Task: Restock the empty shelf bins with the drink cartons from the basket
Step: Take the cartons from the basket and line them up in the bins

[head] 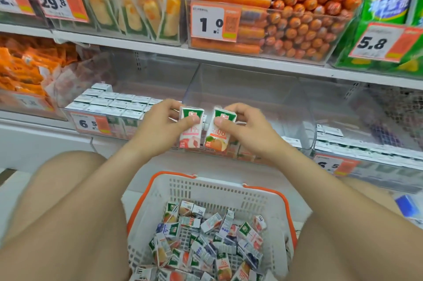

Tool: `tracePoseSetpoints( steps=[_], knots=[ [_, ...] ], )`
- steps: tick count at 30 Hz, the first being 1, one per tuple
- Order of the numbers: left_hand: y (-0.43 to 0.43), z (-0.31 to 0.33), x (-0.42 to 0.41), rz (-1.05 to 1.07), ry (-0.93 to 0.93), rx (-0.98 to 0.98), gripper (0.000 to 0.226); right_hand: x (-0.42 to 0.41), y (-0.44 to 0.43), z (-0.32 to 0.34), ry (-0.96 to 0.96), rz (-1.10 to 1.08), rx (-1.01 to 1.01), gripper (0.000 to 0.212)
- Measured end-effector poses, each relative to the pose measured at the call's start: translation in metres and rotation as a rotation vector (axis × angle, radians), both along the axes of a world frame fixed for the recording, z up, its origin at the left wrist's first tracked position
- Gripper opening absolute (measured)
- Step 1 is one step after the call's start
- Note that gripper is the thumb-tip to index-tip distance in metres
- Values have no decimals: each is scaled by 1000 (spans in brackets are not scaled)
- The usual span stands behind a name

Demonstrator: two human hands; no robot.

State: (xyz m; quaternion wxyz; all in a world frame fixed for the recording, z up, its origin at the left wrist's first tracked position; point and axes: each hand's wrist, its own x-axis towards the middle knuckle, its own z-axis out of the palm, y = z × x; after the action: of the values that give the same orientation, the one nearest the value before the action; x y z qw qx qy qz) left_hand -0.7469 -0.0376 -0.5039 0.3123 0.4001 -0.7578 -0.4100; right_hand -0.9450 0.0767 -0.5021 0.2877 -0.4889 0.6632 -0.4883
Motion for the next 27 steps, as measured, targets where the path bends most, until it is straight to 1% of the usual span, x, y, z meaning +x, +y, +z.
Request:
tracePoseSetpoints(
  steps=[2, 4, 7, 10, 13, 15, 18, 20, 22, 24, 25, 26, 27],
  knots=[
    [-2, -7, -9, 87, 17, 3, 26, -16, -9, 2, 63, -37, -38, 18],
    [-5, -8, -15, 127, 33, 8, 28, -31, -18, 5, 110, -77, -94, 18],
    [-8, -7, -20, 135, 80, 58, 21, -50, -35, 7, 217, -120, -146, 22],
    [-8, -7, -20, 138, 88, 100, 16, -55, -50, 3, 317, -153, -160, 25],
    [-6, -5, -22, 139, 95, 124, 16, -49, -62, -14, 458, -170, -110, 27],
    [-5, -3, -22, 141, 105, 165, 17, -42, -71, -26, 512, -159, 6, 24],
    [-6, -2, -18, 147, 115, 229, 16, -31, -80, -36, 578, -22, 186, 23],
    [-7, -1, -15, 145, 135, 265, 15, -29, -78, -35, 628, 58, 245, 24],
    [-7, 1, -11, 147, 157, 327, 22, -31, -73, -32, 656, 127, 305, 26],
    [-10, -1, -9, 145, 169, 372, 32, -30, -70, -30, 714, 146, 322, 37],
    [-11, -1, -7, 142, 165, 378, 33, -28, -69, -29, 777, 133, 299, 40],
    [-12, -1, -6, 129, 160, 376, 32, -24, -66, -29, 827, 100, 237, 41],
    [-12, -1, -4, 109, 162, 368, 32, -18, -64, -26, 834, 54, 140, 42]
  ],
)
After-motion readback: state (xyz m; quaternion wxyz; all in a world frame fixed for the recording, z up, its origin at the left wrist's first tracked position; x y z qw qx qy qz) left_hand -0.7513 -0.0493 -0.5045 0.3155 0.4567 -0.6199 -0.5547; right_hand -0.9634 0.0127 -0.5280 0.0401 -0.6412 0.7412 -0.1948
